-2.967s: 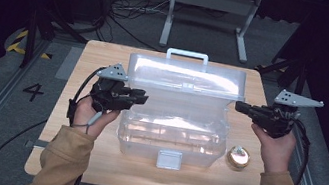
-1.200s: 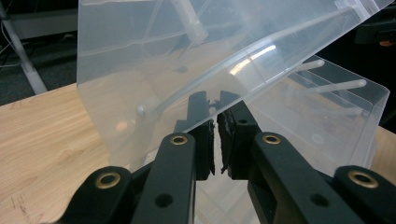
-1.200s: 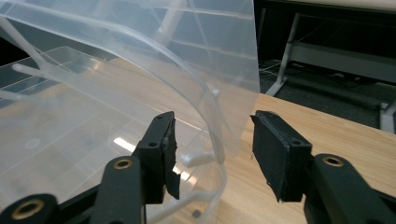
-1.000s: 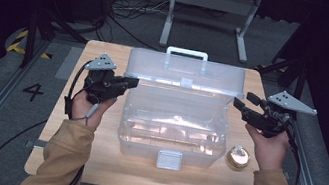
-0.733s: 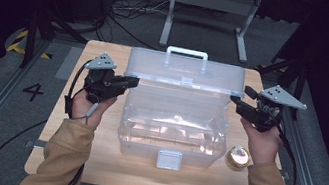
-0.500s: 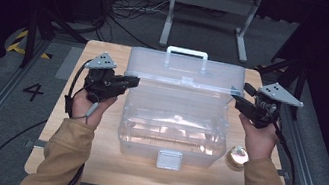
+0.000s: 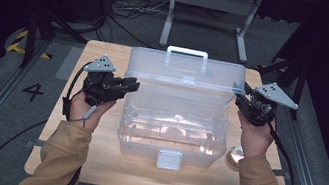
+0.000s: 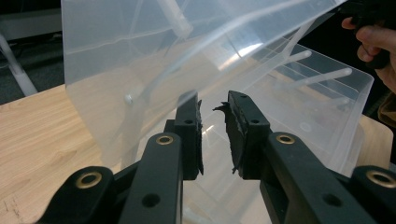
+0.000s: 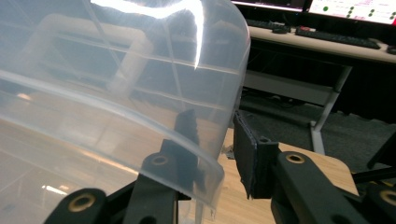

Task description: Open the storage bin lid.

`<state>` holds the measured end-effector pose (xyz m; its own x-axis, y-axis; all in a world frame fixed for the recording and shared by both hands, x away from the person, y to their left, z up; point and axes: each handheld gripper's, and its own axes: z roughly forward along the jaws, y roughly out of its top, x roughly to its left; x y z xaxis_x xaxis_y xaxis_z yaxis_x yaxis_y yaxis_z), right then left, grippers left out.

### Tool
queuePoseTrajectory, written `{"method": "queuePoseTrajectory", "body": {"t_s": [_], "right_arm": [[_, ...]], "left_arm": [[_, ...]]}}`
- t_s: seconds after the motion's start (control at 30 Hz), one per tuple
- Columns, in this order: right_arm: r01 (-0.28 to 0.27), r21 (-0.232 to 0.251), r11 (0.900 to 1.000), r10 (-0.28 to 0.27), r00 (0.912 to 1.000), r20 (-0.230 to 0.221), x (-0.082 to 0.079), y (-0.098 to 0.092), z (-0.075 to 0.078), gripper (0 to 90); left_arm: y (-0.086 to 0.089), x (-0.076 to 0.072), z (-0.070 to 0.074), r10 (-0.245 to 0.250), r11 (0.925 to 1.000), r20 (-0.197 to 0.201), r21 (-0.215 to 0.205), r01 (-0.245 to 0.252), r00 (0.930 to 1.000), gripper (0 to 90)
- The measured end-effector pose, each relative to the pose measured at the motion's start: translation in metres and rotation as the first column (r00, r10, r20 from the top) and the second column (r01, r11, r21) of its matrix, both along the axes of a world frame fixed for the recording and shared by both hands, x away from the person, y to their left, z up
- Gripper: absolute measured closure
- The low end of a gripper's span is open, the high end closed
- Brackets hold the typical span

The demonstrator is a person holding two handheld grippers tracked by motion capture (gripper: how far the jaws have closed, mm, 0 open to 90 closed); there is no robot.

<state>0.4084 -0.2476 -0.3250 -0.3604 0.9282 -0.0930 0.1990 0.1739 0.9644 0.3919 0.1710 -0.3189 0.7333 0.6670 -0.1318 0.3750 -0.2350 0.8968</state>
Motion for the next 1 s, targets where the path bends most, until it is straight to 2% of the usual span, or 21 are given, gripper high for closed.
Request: {"method": "queuePoseTrajectory", "body": {"t_s": [0.1,0.27,0.4,0.7,0.83,1.0], "right_arm": [[0.021,0.012,1.000,-0.021,0.9997,0.014,-0.001,0.001,0.001,74.0],[0.026,0.019,0.999,-0.026,0.9996,0.011,0.000,0.001,0.002,74.9],[0.043,0.020,0.999,-0.044,0.9977,0.050,-0.002,0.002,0.005,77.5],[0.042,0.022,0.999,-0.043,0.9985,0.034,0.006,0.001,0.009,77.8],[0.036,0.019,0.999,-0.036,0.9990,0.027,0.009,0.000,0.010,77.7],[0.025,0.015,1.000,-0.026,0.9995,0.018,0.012,-0.002,0.012,77.4]], "left_arm": [[0.002,-0.001,-0.001,0.004,1.0000,-0.005,0.005,-0.004,1.0000,74.6],[0.005,-0.005,-0.001,0.006,1.0000,-0.012,0.008,-0.006,0.9999,74.4],[0.008,-0.009,-0.001,0.013,0.9999,-0.010,0.011,-0.013,0.9999,74.2],[0.014,-0.015,0.000,0.016,0.9999,-0.017,0.006,-0.016,0.9997,74.2],[0.014,-0.020,0.002,-0.002,0.9999,-0.024,0.017,0.002,0.9997,73.9],[0.011,-0.029,0.005,-0.048,0.9977,-0.034,0.047,0.050,0.9983,72.4]]}}
